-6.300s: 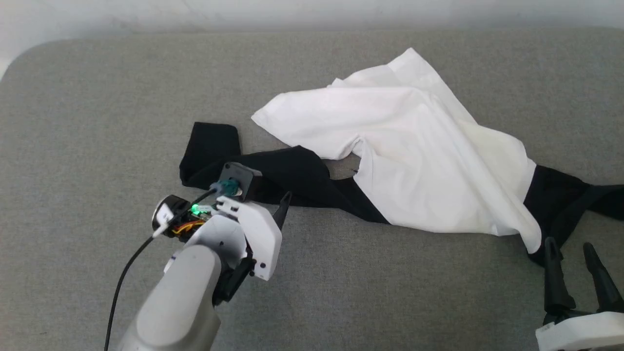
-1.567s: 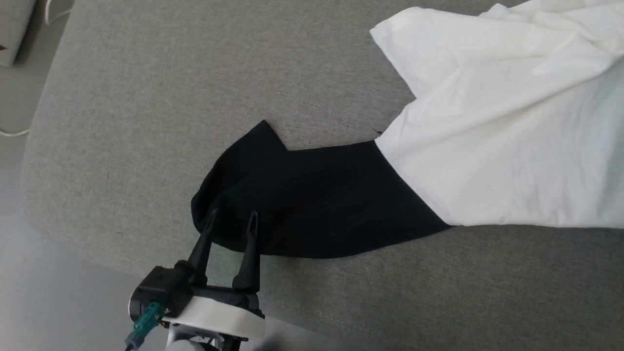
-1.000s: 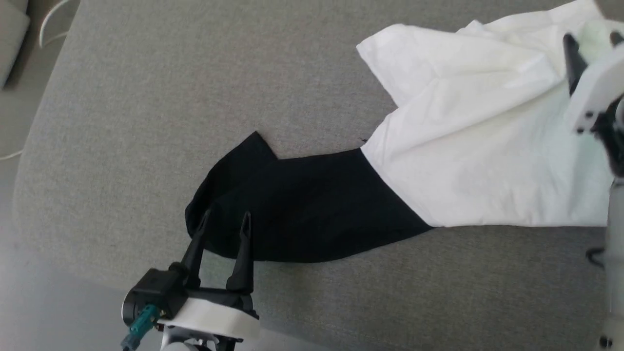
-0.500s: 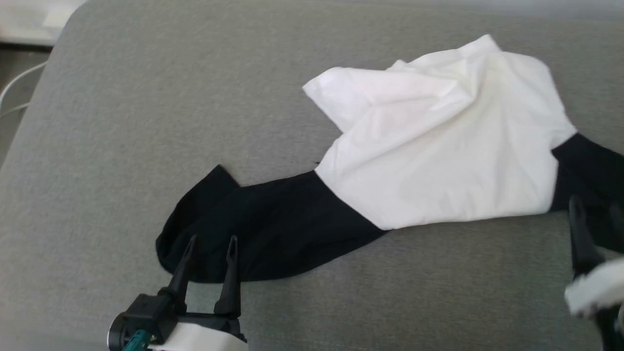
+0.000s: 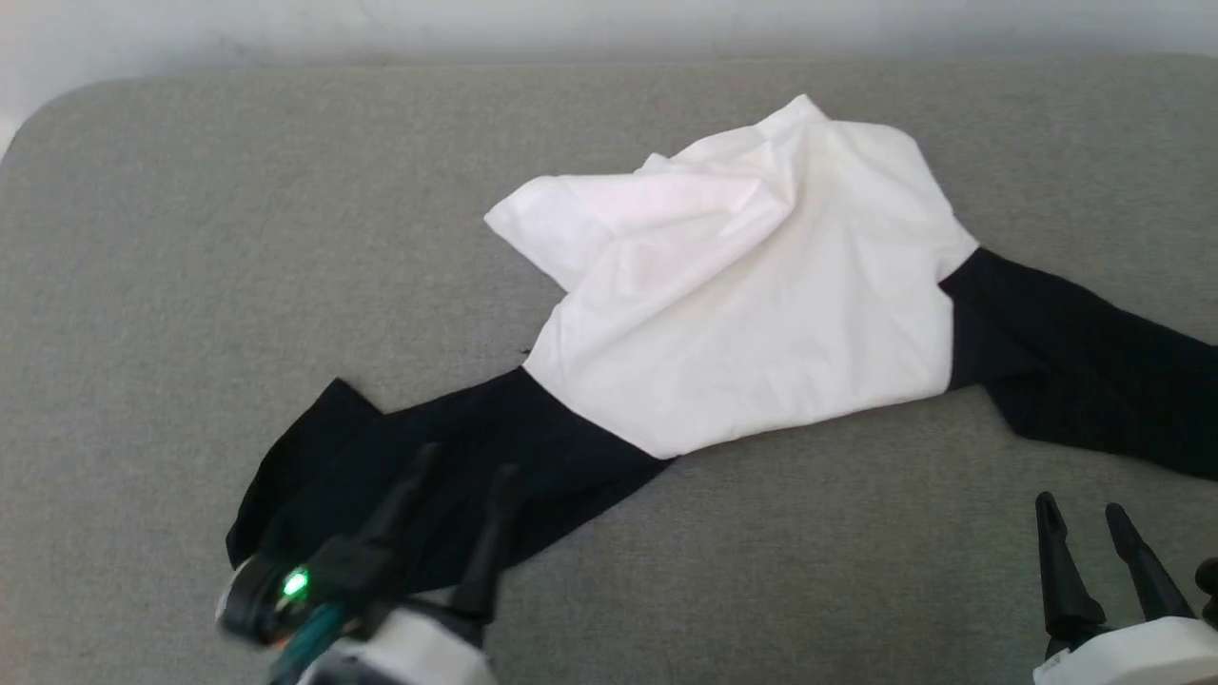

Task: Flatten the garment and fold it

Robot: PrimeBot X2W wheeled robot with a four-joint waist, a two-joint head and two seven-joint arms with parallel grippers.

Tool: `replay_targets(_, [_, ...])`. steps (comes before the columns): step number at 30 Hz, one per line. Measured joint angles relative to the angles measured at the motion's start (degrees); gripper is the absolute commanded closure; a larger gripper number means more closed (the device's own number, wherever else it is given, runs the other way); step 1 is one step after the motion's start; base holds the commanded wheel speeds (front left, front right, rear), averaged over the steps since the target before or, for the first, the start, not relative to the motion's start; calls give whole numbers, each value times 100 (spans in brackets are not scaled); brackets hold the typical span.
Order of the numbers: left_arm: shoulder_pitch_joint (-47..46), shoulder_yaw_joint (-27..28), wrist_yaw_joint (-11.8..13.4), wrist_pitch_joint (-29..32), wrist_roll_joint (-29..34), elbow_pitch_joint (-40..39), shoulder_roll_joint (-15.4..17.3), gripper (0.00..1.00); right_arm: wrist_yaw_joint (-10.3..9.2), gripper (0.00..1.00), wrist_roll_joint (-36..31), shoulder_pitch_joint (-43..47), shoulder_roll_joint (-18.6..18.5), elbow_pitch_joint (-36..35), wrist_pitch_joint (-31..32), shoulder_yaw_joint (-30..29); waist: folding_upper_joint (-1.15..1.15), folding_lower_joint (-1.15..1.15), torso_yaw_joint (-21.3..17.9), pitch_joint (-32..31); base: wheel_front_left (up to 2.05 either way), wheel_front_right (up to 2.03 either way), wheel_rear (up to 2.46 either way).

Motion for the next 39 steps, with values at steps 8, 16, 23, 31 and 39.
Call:
replay_targets(8, [-1313, -1516, -360, 1968, 265, 226, 319, 0, 0, 0, -58, -1, -2, 114, -11, 7, 0, 0, -41, -93, 0, 0, 0])
replay_targets(16, [-2373, -2521, -367, 2037, 645, 1262, 380, 0, 0, 0, -26, -20, 0, 162, -12, 140, 0, 1, -111, 39, 0, 0, 0])
replay_targets(23, [-2803, -2767, -368, 1714, 482, 2428, 333, 0, 0, 0, -23, -127, -1, 182, -22, 90, 0, 1, -270, 164, 0, 0, 0])
replay_targets(31, [-3115, -2509, -368, 1552, -94, 3622, 54, 100, 0, 0, -13, -187, -1, 216, -22, 96, 0, 0, -402, 197, 0, 0, 0])
replay_targets(39, [-3277, -2486, -366, 1935, -1069, 3779, -93, 100, 0, 0, -8, -185, -2, 264, -21, 34, 0, 0, -342, 68, 0, 0, 0])
